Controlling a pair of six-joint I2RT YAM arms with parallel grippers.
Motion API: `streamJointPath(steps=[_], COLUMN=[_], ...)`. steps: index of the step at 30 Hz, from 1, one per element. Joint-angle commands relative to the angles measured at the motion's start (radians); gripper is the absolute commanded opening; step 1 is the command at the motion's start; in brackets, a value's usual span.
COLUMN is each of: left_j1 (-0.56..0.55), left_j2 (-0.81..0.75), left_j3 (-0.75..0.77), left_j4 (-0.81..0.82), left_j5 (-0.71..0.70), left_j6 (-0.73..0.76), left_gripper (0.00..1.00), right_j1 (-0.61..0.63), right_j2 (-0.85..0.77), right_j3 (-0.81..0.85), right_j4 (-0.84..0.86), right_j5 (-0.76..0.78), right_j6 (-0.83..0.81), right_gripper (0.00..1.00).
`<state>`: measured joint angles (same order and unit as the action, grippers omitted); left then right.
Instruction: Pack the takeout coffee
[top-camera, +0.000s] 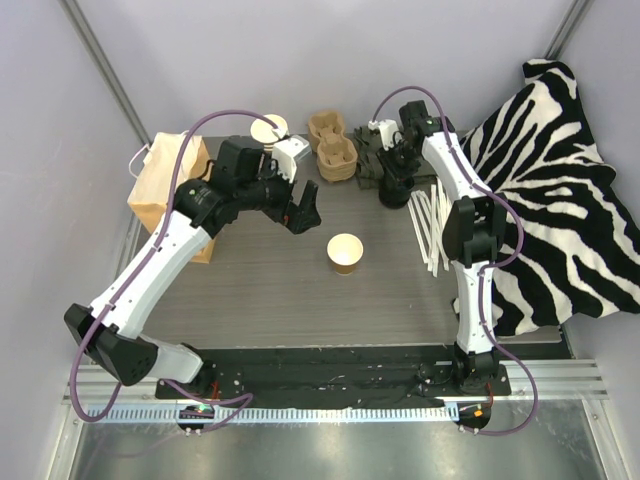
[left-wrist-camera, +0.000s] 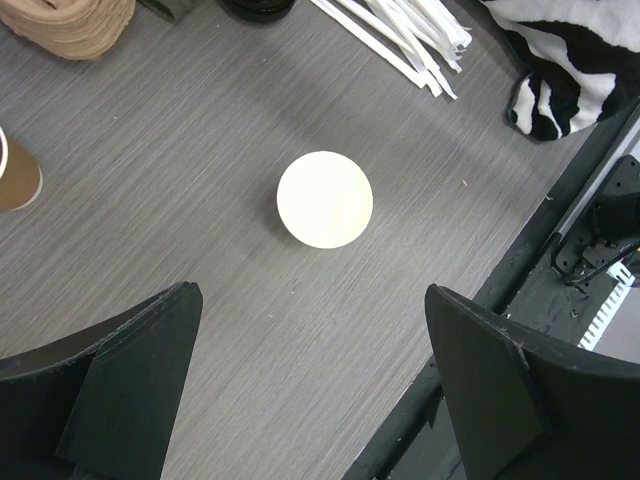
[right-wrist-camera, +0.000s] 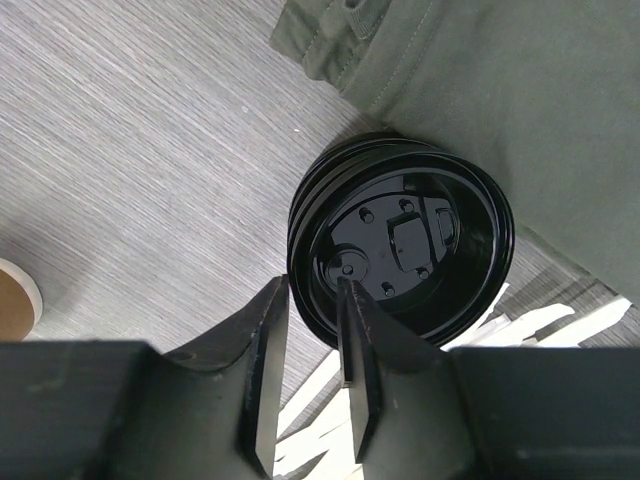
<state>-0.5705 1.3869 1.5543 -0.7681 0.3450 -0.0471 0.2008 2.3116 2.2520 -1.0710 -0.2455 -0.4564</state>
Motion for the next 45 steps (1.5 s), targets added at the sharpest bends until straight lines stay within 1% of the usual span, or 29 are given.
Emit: streamJointPath(steps=[1,7,9,11,13,16,18,20,21,31,41,44,45], left_j1=[0.004,0.004,0.004,0.004,0.004,0.004,0.004,0.004,0.004,0.004,0.004,0.006,0.006], left_j2=[0.003,0.004,0.004,0.006,0.008,0.006,0.004,0.001,0.000,-0.002,-0.009,-0.045,-0.054], left_j3=[0.041,0.036,0.038,0.039,0.038,0.032,0.029,0.026,0.026,0.027,0.021,-0.010,-0.019], left_j4=[0.026,0.029,0.029,0.030,0.030,0.035,0.036,0.036,0.036,0.039,0.064,0.104,0.110], left_j5=[0.025,0.023,0.023,0.022,0.023,0.028,0.028,0.026,0.026,0.028,-0.018,-0.032,-0.023], left_j6=[0.004,0.004,0.004,0.006,0.004,0.000,-0.002,0.000,0.001,-0.002,-0.028,-0.031,-0.020], left_gripper=[1.00,1.00,1.00,1.00,1.00,1.00,1.00,1.00,1.00,1.00,1.00,1.00,1.00], right_j1=[-0.001,-0.001,-0.001,-0.003,-0.004,-0.003,-0.003,-0.003,-0.003,-0.004,-0.006,-0.005,-0.004], right_j2=[0.012,0.015,0.014,0.012,0.006,-0.006,-0.014,-0.027,-0.032,-0.096,-0.165,-0.223,-0.248], right_j3=[0.047,0.050,0.049,0.049,0.050,0.054,0.054,0.049,0.049,0.054,0.066,0.058,0.048], right_j4=[0.002,0.002,0.002,0.005,0.003,0.003,0.003,0.003,0.003,0.011,0.000,-0.020,-0.027], right_j5=[0.003,-0.001,-0.001,-0.003,-0.006,-0.006,-0.005,-0.005,-0.005,-0.021,-0.006,-0.069,-0.134], right_j6=[-0.014,-0.011,-0.014,-0.016,-0.019,-0.022,-0.024,-0.028,-0.030,-0.024,-0.030,0.004,0.013], right_gripper=[0.34,0.32,0.30,0.26,0.19,0.10,0.06,0.05,0.02,0.01,0.01,0.01,0.01])
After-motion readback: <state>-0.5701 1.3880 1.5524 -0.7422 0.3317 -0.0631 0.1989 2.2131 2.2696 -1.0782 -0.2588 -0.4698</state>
